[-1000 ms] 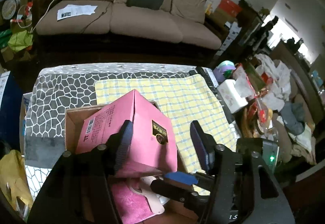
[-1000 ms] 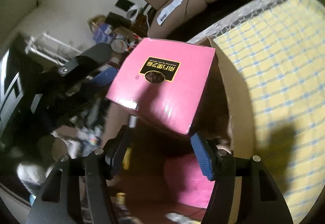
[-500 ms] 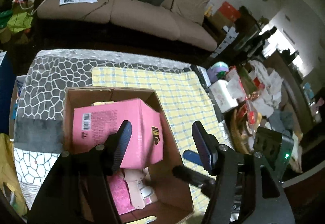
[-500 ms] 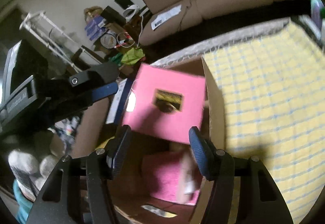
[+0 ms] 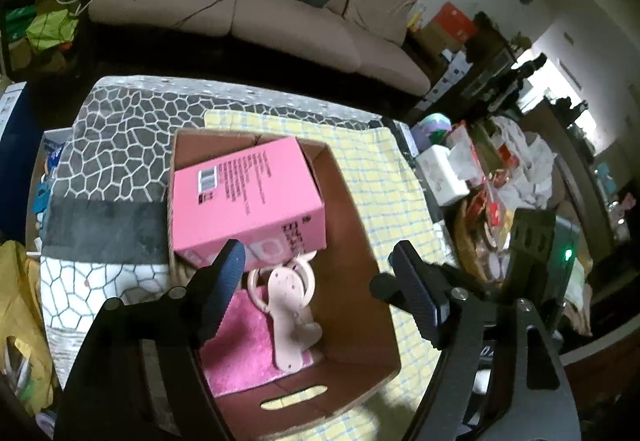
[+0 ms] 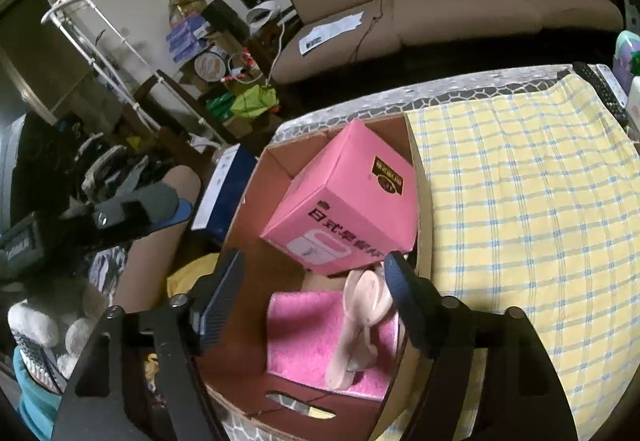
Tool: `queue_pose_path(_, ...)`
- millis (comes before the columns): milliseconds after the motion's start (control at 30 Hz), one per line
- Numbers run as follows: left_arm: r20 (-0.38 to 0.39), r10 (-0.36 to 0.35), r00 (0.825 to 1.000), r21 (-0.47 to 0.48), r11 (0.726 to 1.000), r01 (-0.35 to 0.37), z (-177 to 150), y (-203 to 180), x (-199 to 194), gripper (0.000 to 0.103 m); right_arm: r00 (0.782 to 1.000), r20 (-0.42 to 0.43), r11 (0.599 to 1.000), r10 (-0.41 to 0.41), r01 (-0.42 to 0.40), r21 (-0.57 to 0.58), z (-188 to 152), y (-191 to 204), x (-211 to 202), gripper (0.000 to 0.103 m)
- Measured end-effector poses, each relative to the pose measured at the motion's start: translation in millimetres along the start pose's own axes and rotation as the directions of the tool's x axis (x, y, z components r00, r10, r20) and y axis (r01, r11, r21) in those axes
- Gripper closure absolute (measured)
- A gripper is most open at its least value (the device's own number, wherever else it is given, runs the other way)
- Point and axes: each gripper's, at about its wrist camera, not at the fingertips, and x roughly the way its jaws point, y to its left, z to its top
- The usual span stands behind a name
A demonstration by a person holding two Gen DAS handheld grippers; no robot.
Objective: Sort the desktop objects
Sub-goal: 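Withdraw both grippers from the box and back away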
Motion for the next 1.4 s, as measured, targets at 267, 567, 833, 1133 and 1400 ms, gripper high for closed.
queue_pose_path(267, -0.006, 0.01, 1.0, -0.02, 1.0, -0.01, -33, 7, -15, 0.023, 0.998, -0.01, 0.998, -0.054, 0.054, -0.026, -15, 9, -8, 0.005)
queue_pose_path(567, 0.019, 0.069, 0.997, 0.007, 0.998, -0.069, -69, -1, -40, 0.023, 0.984, -0.001, 0.977, -0.176, 0.174, -0.126, -40, 28, -21, 0.0)
queue_pose_path(833, 0.035, 0.099, 0.994, -0.002, 0.995, -0.099, -103, 0, -50, 0.0, 0.981, 0.029, 0.968, -0.189, 0.191, -0.161, -58, 45, -43, 0.0)
queue_pose_path(1133, 0.049, 0.144, 0.988, 0.03, 0.989, -0.145, -138, -16, -54, 0.0, 0.978, 0.04, 0.962, -0.207, 0.211, -0.172, -82, 47, -63, 0.0)
queue_pose_path(1400, 0.052, 0.214, 0.975, 0.068, 0.974, -0.218, -172, -38, -38, 0.0, 0.967, 0.053, 0.951, -0.249, 0.255, -0.177, -113, 33, -80, 0.0)
